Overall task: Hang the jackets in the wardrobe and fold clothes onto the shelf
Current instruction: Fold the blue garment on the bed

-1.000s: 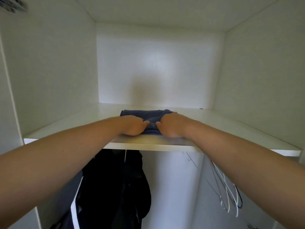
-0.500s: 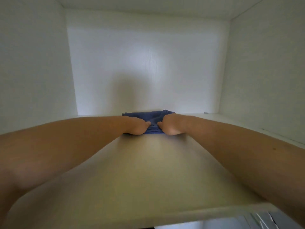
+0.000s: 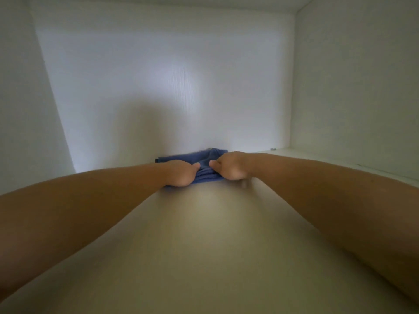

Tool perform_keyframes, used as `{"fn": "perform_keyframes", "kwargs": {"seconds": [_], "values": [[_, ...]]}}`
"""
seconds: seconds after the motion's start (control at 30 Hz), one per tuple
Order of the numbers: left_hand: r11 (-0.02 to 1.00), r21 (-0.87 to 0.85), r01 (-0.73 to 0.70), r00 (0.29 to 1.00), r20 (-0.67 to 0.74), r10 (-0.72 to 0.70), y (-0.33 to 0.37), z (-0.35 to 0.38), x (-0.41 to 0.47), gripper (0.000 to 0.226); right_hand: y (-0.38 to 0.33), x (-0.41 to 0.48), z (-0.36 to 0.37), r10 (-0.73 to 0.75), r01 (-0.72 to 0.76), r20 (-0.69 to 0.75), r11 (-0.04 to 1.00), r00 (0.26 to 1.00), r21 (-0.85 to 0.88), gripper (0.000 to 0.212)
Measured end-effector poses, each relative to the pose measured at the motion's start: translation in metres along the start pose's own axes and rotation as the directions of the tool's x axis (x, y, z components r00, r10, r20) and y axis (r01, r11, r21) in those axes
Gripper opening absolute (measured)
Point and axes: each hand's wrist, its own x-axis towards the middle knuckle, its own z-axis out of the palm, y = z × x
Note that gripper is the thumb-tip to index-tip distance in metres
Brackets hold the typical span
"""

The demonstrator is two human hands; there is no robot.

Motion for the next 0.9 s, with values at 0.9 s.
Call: {"fn": "perform_keyframes", "kwargs": {"seconds": [0.9], "values": [[0.069, 0.010, -0.998, 0.066, -0.185, 0.980, 0.361, 0.089, -0.559, 0.040, 0.035, -0.763, 0.135, 0.901, -0.787, -0.406, 0.361, 0.156, 0.500, 0.037]]}}
